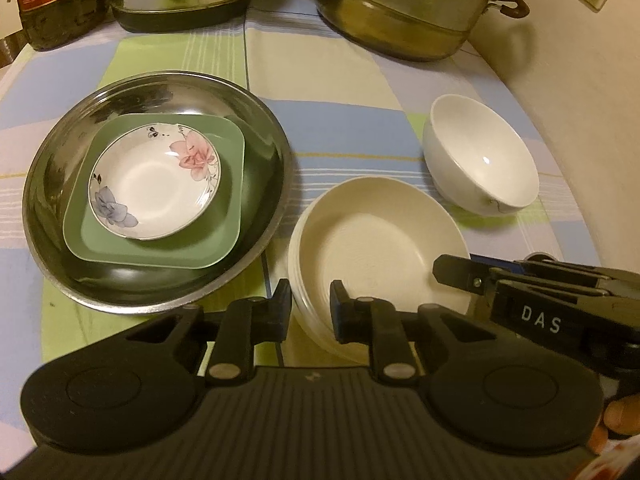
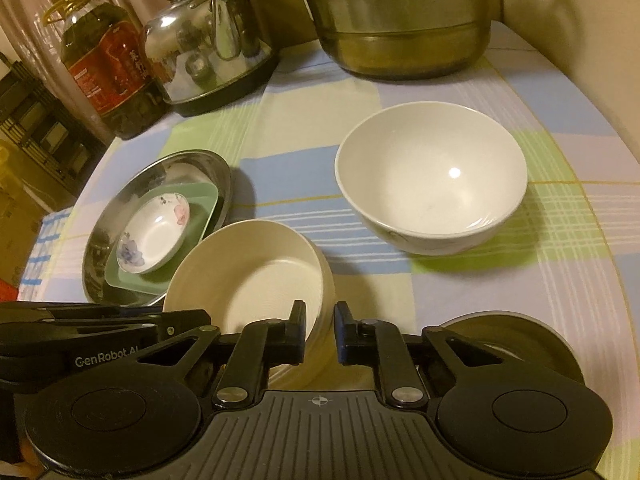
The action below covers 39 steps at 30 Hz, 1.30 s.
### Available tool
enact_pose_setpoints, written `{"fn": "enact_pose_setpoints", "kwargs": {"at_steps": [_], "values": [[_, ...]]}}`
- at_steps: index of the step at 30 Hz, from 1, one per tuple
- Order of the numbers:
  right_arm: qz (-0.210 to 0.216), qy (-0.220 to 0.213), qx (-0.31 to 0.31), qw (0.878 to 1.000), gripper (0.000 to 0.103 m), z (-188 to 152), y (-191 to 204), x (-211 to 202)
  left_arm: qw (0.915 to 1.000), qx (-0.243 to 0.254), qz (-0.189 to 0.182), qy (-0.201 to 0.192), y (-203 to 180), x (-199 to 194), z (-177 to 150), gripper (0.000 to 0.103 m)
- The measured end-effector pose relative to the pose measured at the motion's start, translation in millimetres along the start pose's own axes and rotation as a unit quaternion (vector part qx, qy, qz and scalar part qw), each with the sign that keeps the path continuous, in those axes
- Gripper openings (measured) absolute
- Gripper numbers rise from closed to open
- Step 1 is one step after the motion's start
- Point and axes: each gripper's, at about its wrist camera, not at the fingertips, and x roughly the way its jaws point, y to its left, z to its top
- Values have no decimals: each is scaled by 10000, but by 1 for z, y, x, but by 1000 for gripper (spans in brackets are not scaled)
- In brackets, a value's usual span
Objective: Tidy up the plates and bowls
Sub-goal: 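Close the right gripper on the cream bowl rim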
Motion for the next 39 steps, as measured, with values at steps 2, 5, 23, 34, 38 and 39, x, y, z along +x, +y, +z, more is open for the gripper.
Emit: {"fn": "enact_pose_setpoints", "kwargs": {"at_steps": [2,5,23,34,38,39], "values": [[-12,-6,7,10000,15,0,0,-1,10000,10,-29,-23,0,-3,0,17],[19,-45,59,10000,14,1,1,-7,9999,15,-68,-76,-1,-11,1,17],[-52,-484,324,9983,15,40,-7,-65,9965,552,-319,-547,-43,-48,47,17],[-405,-681,847,9933,15,73,-52,-78,9925,878,-639,-559,-93,-17,86,17],[-475,-708,956,9918,15,80,-66,-77,9915,970,-652,-568,-102,-7,96,17],[-507,-689,969,9916,15,81,-69,-76,9913,996,-643,-565,-104,-4,97,17]]}}
